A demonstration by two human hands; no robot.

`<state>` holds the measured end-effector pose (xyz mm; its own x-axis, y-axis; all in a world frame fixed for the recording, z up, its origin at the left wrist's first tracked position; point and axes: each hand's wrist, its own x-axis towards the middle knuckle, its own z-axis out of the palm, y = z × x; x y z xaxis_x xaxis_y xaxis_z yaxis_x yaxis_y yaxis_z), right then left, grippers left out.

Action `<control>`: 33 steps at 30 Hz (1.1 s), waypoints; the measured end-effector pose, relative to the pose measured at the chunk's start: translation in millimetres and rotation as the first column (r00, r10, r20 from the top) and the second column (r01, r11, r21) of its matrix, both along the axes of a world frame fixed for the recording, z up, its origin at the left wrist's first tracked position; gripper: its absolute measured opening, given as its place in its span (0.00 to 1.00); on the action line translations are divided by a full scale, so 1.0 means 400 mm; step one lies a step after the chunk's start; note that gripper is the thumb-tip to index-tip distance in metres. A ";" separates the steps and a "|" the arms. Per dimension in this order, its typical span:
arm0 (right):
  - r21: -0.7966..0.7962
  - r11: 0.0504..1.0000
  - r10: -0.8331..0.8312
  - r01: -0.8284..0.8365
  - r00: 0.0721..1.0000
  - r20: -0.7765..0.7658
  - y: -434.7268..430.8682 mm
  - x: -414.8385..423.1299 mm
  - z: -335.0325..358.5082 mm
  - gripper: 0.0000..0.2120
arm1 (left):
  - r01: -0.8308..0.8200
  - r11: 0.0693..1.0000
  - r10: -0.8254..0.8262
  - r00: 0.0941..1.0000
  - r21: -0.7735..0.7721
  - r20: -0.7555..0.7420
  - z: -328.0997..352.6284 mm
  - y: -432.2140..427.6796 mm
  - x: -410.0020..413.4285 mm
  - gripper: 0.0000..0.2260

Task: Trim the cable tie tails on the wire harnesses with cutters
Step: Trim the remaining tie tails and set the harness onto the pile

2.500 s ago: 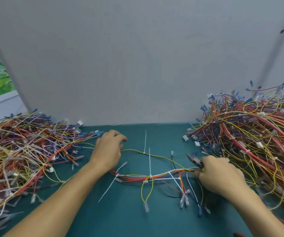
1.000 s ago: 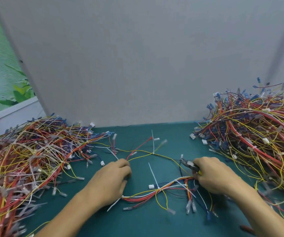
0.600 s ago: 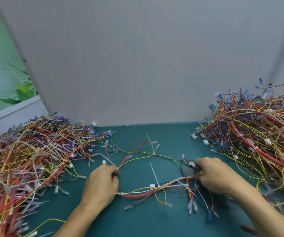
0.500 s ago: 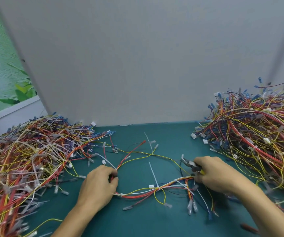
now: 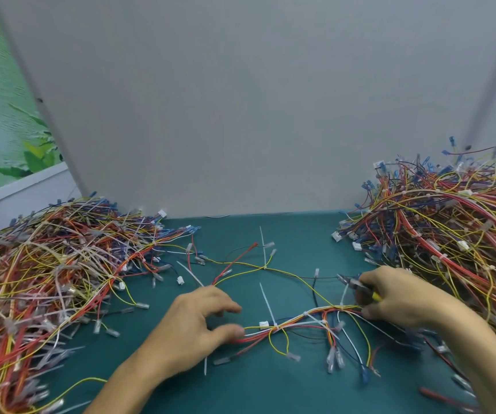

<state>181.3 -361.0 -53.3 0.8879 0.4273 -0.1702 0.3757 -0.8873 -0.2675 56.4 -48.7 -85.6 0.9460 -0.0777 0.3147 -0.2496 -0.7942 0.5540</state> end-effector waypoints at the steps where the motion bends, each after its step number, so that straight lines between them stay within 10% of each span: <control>1: 0.002 1.000 0.008 -0.008 1.000 -0.008 0.005 -0.001 -0.006 0.05 | 0.037 0.999 -0.035 0.997 0.027 -0.071 -0.002 0.002 0.000 0.12; 8: 0.058 0.998 0.026 -0.028 0.999 0.042 0.053 -0.018 -0.035 0.05 | 0.107 0.982 -0.070 0.970 0.154 -0.231 0.002 0.042 0.004 0.06; 12: 0.075 0.997 0.021 -0.025 0.999 0.049 0.068 -0.024 -0.039 0.06 | 0.067 0.996 -0.082 0.938 -0.055 -0.337 0.027 0.053 -0.002 0.08; 24: 0.104 0.994 0.031 -0.033 0.999 0.022 0.086 -0.033 -0.040 0.05 | 0.159 0.947 -0.117 0.980 0.280 -0.162 0.017 -0.126 0.071 0.08; 33: 0.611 0.762 -0.289 0.212 0.957 0.029 0.025 0.009 -0.022 0.13 | 0.126 0.983 -0.108 0.985 0.136 -0.132 -0.044 -0.120 0.060 0.06</control>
